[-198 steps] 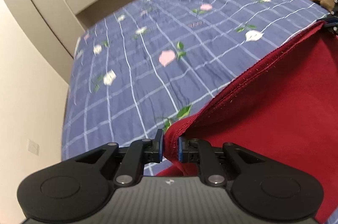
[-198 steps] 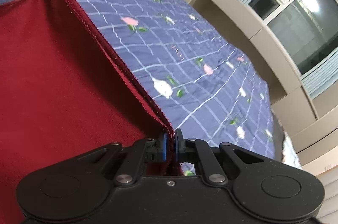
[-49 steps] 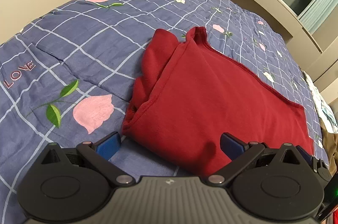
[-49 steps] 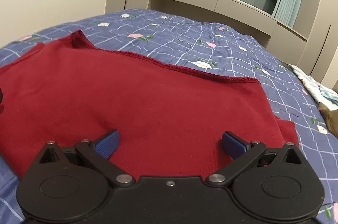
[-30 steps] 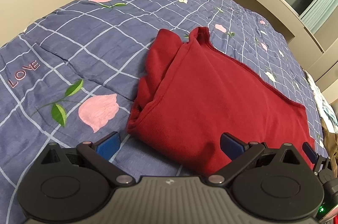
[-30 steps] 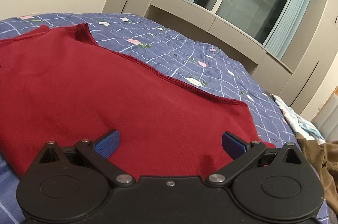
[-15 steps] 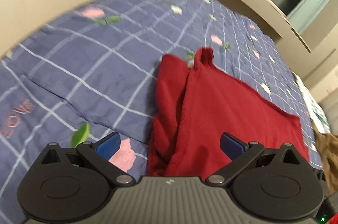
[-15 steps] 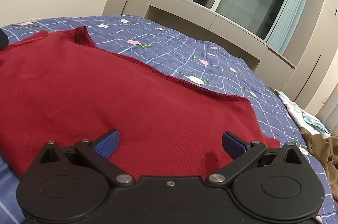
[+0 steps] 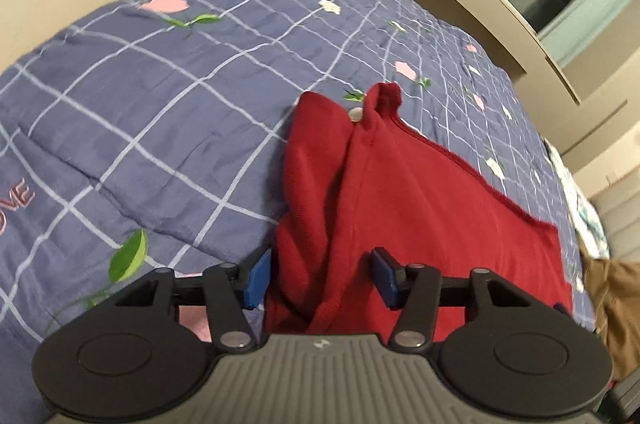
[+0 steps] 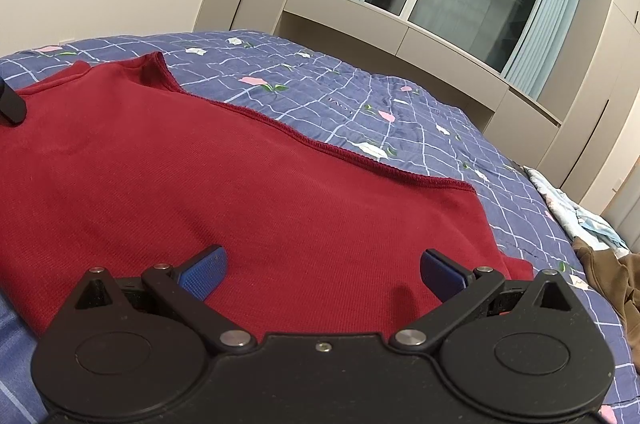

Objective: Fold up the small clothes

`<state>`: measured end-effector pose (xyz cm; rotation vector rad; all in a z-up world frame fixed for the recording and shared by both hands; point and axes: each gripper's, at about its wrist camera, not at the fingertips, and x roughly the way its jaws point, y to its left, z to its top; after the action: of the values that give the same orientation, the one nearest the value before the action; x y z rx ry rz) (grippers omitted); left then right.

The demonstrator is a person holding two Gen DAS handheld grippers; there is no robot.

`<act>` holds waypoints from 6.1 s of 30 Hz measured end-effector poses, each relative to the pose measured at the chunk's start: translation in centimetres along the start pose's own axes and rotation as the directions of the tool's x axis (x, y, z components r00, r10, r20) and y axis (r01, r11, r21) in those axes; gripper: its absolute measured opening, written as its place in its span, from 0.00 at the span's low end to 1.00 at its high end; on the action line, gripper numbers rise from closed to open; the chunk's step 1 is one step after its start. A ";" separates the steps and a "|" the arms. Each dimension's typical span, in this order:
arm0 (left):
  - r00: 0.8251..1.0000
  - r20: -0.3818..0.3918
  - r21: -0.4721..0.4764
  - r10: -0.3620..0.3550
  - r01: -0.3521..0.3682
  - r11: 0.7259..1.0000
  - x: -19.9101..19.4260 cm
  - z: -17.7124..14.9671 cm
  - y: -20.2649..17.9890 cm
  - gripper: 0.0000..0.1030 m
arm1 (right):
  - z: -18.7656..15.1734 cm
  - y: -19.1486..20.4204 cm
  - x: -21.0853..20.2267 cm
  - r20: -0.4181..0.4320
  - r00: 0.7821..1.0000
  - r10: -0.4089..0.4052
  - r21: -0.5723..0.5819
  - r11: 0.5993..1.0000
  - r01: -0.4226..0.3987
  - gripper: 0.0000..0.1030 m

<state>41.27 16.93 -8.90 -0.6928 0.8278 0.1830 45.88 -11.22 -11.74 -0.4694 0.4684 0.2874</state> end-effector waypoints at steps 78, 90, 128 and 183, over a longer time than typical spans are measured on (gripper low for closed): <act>0.955 -0.202 0.518 -0.217 0.293 0.804 1.9 -9.3 -30.6 0.92 | -10.1 -11.1 -9.6 -0.058 0.998 0.009 0.164 0.986 0.000 1.00; 0.994 -0.110 0.317 -0.021 0.055 0.947 1.2 -6.6 -18.7 0.97 | -10.0 -11.1 -10.0 -0.036 0.999 -0.002 0.156 0.988 0.008 0.99; 0.998 -0.024 0.905 -0.060 0.047 0.424 -0.1 -17.4 -21.4 0.12 | -1.0 -12.3 -10.3 -0.021 0.994 0.105 0.246 0.964 -0.097 0.13; 0.988 0.063 0.568 -0.138 0.078 0.819 4.7 -5.3 -21.9 0.87 | -1.3 -21.4 2.6 -0.088 0.986 0.144 0.630 0.774 -0.057 0.15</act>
<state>50.19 -3.74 -4.02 -0.1622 0.6920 -0.1327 55.55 -29.75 -6.26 0.1992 0.6865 0.1863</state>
